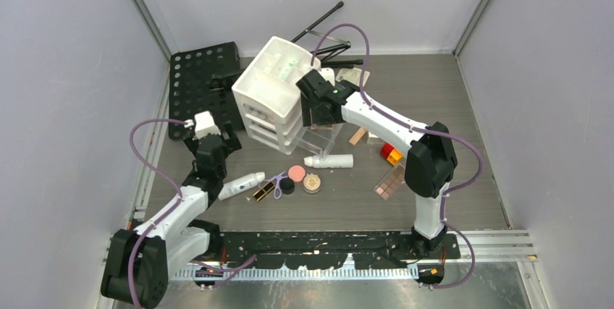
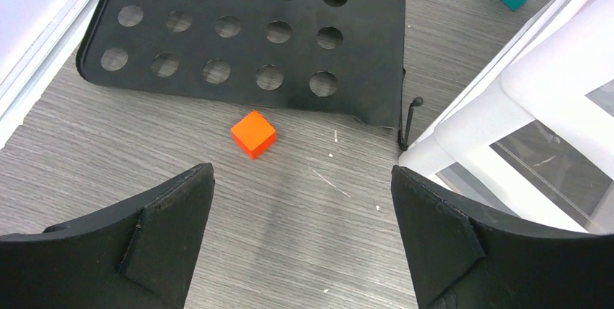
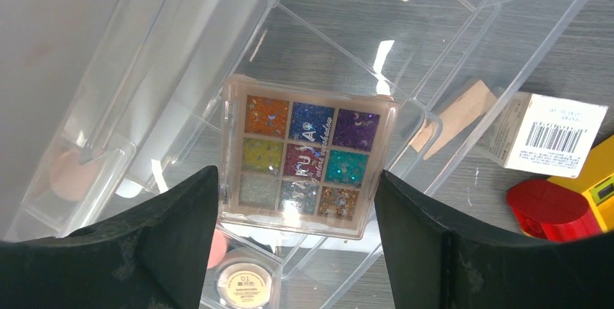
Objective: Organize the makeup
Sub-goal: Place the makeup in the drawer.
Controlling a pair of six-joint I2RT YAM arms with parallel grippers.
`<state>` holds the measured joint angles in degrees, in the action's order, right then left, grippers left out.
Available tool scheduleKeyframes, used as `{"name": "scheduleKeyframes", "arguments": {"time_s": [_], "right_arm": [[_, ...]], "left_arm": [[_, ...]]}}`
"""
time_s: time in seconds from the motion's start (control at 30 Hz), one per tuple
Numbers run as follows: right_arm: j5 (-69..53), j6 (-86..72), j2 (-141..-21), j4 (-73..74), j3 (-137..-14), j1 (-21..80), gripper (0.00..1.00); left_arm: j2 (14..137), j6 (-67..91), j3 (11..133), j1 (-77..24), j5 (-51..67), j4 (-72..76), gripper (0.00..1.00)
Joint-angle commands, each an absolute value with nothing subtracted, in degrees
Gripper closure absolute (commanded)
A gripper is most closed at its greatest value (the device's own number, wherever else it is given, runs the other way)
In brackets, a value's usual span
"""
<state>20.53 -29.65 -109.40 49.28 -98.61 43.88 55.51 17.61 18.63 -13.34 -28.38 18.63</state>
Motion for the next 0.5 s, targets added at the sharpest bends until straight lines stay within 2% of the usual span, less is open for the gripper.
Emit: {"name": "scheduleKeyframes", "arguments": {"time_s": [0.0, 0.23, 0.47], "right_arm": [[24.33, -37.71, -108.59, 47.08, -98.43, 43.52, 0.31], [25.12, -48.04, -108.74, 43.94, -96.18, 40.24, 0.31], [27.83, -50.25, -112.30, 43.89, -101.70, 38.10, 0.31]], "left_arm": [[55.64, 17.64, 20.92, -13.45, -28.65, 21.62, 0.05], [56.28, 18.08, 21.08, -13.46, -28.10, 21.70, 0.05], [56.51, 18.19, 21.18, -13.43, -27.79, 21.84, 0.05]]}}
